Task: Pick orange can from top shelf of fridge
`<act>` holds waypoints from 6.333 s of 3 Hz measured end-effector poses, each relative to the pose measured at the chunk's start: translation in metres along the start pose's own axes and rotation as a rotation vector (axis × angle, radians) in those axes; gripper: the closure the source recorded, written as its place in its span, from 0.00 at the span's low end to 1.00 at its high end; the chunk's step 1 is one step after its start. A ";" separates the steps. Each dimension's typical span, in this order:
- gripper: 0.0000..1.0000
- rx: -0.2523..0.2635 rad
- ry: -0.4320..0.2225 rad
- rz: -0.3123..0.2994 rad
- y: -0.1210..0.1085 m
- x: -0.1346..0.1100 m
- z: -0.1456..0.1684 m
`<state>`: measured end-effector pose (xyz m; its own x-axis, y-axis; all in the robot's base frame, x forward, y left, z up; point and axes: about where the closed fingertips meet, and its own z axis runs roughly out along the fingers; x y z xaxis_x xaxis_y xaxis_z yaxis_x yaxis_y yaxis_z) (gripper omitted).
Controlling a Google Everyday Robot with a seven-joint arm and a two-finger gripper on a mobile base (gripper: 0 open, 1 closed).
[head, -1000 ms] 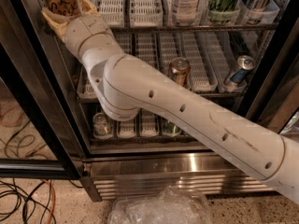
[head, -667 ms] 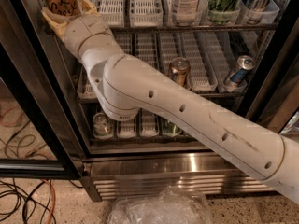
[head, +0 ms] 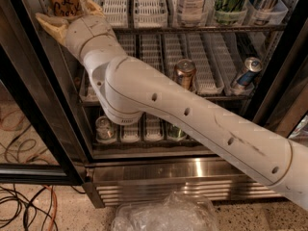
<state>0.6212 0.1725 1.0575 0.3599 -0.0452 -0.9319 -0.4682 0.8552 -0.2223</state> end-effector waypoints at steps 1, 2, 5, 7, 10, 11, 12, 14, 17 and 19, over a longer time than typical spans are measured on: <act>0.21 -0.010 -0.022 -0.031 0.000 -0.022 0.004; 0.21 -0.018 -0.017 -0.032 0.003 -0.024 0.004; 0.22 -0.012 -0.015 -0.039 -0.002 -0.013 0.026; 0.64 -0.011 -0.017 -0.040 -0.002 -0.014 0.027; 1.00 -0.011 -0.017 -0.040 -0.002 -0.014 0.027; 1.00 0.001 -0.048 -0.050 -0.005 -0.017 0.026; 1.00 0.022 -0.095 -0.053 -0.009 -0.017 0.023; 1.00 0.049 -0.189 -0.074 -0.014 -0.023 0.024; 1.00 0.025 -0.206 -0.126 -0.016 -0.067 0.025; 1.00 0.022 -0.171 -0.139 -0.005 -0.070 -0.007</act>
Offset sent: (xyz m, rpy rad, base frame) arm -0.0097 0.0040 0.0340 -0.0319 -0.0564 0.0070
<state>0.5928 0.1679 1.1219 0.5521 -0.0771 -0.8302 -0.3874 0.8580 -0.3373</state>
